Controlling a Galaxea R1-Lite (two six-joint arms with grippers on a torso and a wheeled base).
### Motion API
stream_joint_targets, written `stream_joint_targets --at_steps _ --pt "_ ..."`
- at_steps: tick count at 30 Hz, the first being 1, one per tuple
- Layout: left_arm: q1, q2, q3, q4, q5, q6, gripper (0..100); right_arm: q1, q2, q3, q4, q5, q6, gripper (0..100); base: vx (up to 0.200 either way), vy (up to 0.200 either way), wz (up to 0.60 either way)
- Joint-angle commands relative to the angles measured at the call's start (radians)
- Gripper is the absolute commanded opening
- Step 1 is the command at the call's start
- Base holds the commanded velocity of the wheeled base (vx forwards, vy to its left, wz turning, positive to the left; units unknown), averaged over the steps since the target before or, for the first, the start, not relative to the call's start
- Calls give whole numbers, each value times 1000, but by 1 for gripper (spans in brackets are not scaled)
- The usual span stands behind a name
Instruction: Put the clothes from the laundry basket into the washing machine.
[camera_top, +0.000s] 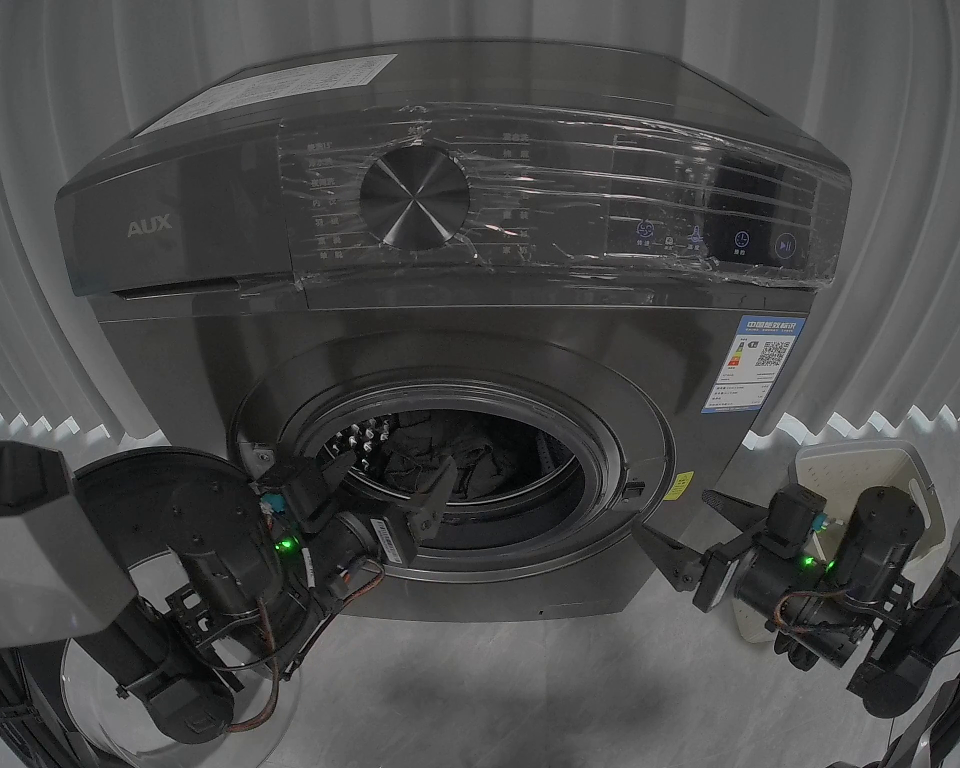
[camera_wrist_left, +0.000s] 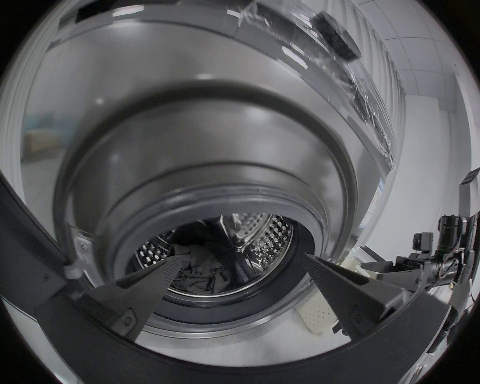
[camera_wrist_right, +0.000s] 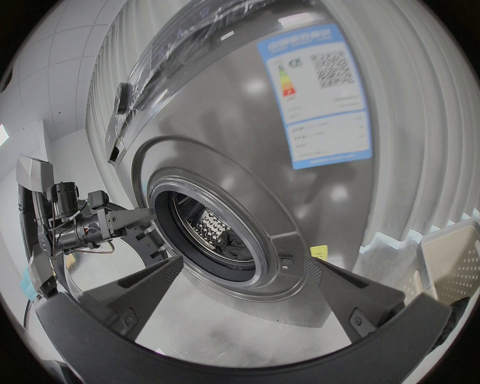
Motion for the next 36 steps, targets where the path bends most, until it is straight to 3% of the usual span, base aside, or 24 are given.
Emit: stream_joint_targets --at_steps 1,4,8,14,23,25,28,32,36 --pt "-2 -60 36 -12 21 28 100 -4 -93 59 -4 -1 1 100 0 0 0" --pt "4 -88 62 -12 20 51 100 -16 -105 79 -4 1 3 100 0 0 0" --pt "7 -107 83 -12 21 62 100 -30 -119 85 -4 2 1 100 -200 0 0" --pt "8 -114 148 -14 24 106 100 -33 -140 105 -4 2 3 100 -200 0 0" --pt "10 -300 287 -12 26 166 100 -60 -309 168 2 -5 -17 100 -200 0 0" --pt "10 -344 332 -11 29 185 100 -47 -372 168 37 -51 -39 100 -200 0 0" --pt "16 -398 387 -11 35 185 100 -42 -402 168 88 -120 -48 100 -200 0 0" --pt "45 -464 390 32 64 177 100 -42 -435 168 177 -134 -42 100 -200 0 0" --pt "47 -533 390 112 66 183 100 -44 -544 168 344 -134 -74 100 -100 0 0"
